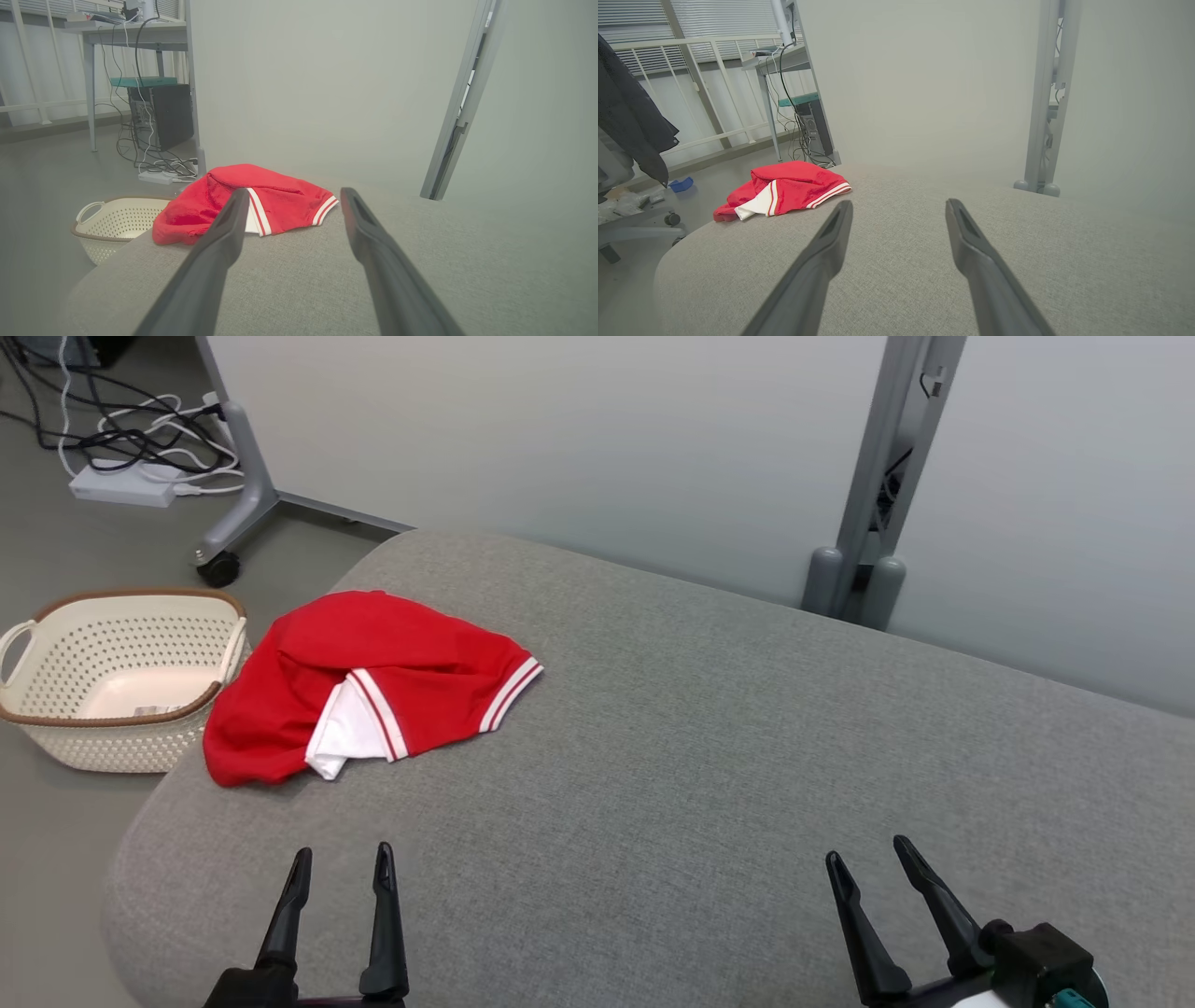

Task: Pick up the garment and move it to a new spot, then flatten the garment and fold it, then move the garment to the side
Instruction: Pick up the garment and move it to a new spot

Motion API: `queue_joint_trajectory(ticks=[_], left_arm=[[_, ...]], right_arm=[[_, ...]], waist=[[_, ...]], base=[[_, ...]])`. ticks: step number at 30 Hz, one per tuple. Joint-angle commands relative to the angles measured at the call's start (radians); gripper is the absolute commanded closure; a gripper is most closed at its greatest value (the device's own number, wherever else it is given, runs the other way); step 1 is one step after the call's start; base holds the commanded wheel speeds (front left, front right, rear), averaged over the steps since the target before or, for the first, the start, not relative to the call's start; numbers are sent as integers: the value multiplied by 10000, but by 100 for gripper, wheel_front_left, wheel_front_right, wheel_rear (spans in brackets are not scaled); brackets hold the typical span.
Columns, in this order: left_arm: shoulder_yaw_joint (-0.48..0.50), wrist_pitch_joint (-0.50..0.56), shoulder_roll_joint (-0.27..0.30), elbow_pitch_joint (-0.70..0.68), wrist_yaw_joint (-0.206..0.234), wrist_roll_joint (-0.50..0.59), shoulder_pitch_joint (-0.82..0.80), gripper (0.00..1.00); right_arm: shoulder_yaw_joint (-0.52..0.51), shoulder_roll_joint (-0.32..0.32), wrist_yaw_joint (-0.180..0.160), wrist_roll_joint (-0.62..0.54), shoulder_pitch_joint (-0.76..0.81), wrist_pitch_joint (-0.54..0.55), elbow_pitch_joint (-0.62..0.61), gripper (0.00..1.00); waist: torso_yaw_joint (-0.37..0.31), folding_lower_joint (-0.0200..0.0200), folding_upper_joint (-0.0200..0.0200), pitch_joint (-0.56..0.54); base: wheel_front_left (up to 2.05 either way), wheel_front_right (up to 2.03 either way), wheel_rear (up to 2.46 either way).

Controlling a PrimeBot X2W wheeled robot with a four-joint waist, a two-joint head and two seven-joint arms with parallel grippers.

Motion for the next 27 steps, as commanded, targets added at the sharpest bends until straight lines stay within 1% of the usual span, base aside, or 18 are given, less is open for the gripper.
queue_joint_trajectory(ticks=[1,7,15,18,21,24,27], left_arm=[[52,-39,33,-27,11,-25,-94,0],[71,-40,35,-18,29,-53,-163,0],[186,-39,33,-47,26,-88,-135,0],[373,-39,39,-68,55,-135,-372,0],[580,-39,31,29,-59,-180,-727,0],[700,-41,34,438,-254,-293,-1404,0],[770,-39,33,1165,-438,-630,-2301,0]], right_arm=[[-36,-27,-3,-69,-55,-8,-70,0],[-76,-17,-3,-93,-1,-8,-80,0],[29,-14,-3,-86,-35,-8,-96,0],[51,-167,-3,41,-127,-8,-104,0],[34,-416,-3,69,-255,-8,-159,0],[-66,-734,-3,121,-440,-8,-211,0],[-166,-1103,-3,186,-717,-8,-290,0]], waist=[[289,0,-1,10],[644,0,-1,-6],[741,0,-1,37],[709,0,-1,178],[639,0,-1,513],[567,0,-1,933],[453,0,-1,1446]], base=[[0,0,0],[0,0,0],[0,0,0],[0,0,0],[0,0,0],[0,0,0],[0,0,0]])
